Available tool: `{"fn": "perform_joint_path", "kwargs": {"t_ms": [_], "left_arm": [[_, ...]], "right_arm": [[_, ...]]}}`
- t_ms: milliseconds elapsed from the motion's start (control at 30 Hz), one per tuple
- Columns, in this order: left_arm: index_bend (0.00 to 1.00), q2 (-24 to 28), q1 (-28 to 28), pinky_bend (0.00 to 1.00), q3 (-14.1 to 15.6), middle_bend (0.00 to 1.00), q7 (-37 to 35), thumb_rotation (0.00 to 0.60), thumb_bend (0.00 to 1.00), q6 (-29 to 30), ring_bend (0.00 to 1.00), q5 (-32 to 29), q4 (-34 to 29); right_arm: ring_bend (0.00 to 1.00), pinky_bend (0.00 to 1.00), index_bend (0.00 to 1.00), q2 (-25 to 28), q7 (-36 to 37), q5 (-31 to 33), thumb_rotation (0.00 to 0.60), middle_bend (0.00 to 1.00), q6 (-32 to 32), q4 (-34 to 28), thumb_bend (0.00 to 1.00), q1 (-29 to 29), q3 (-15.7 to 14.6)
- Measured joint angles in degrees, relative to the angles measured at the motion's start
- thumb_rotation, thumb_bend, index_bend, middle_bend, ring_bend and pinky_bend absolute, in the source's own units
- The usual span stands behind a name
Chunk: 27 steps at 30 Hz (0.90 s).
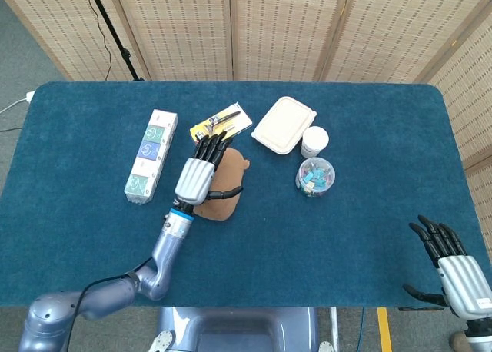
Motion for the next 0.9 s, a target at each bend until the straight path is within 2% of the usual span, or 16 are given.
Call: {"fn": "perform_joint_path", "kwargs": {"t_ms": [167, 300, 433, 500, 567, 733, 800, 900], "left_arm": [[0.00, 10.2, 3.6, 0.00, 1.2, 0.00, 6.8, 0.000, 0.00, -0.5, 0.00, -1.4, -14.6], [0.00, 21.0, 7.8, 0.00, 3.4, 0.00, 10.6, 0.000, 0.00, -0.9, 0.00, -2.4, -26.2], [0.00, 30.0, 12.6, 0.00, 7.2, 0.00, 11.6, 0.002, 0.00, 0.1, 0.00, -1.0, -31.7], [0.00, 34.3, 15.5, 0.00, 9.7, 0.00, 10.9, 0.025, 0.00, 1.4, 0.00, 0.4, -34.1], [0.00, 37.5, 18.4, 0.00, 12.1, 0.00, 9.0, 0.102, 0.00, 2.8, 0.00, 1.9, -35.4], [0.00, 41.6, 23.2, 0.00, 16.3, 0.00, 2.4, 0.533, 0.00, 5.9, 0.00, 4.6, -36.1], [0.00, 43.5, 25.9, 0.00, 18.7, 0.00, 0.8, 0.596, 0.00, 7.2, 0.00, 5.4, -35.8], [0.00, 45.1, 28.7, 0.00, 20.8, 0.00, 1.9, 0.600, 0.00, 9.1, 0.00, 5.6, -35.4]], "right_arm": [[0.00, 0.00, 0.00, -0.1, -0.7, -0.5, 0.600, 0.00, 0.0, -0.5, 0.00, -0.1, -0.3], [0.00, 0.00, 0.00, -0.1, -1.1, -0.6, 0.600, 0.00, 0.4, -0.6, 0.00, -0.2, -0.3], [0.00, 0.00, 0.00, -0.3, -2.1, -0.9, 0.600, 0.00, 0.5, -0.8, 0.00, -0.3, -0.4], [0.00, 0.00, 0.00, -0.5, -2.5, -1.2, 0.600, 0.00, 0.5, -1.0, 0.00, -0.4, -0.5], [0.00, 0.00, 0.00, -0.6, -3.0, -1.3, 0.600, 0.00, 0.6, -1.2, 0.00, -0.4, -0.5], [0.00, 0.00, 0.00, -0.8, -4.0, -1.4, 0.600, 0.00, 1.1, -1.6, 0.00, -0.7, -0.5], [0.00, 0.00, 0.00, -0.9, -4.3, -1.5, 0.600, 0.00, 1.3, -1.7, 0.00, -0.9, -0.5], [0.00, 0.00, 0.00, -1.1, -4.8, -1.7, 0.600, 0.00, 1.5, -1.9, 0.00, -1.0, -0.6]]}}
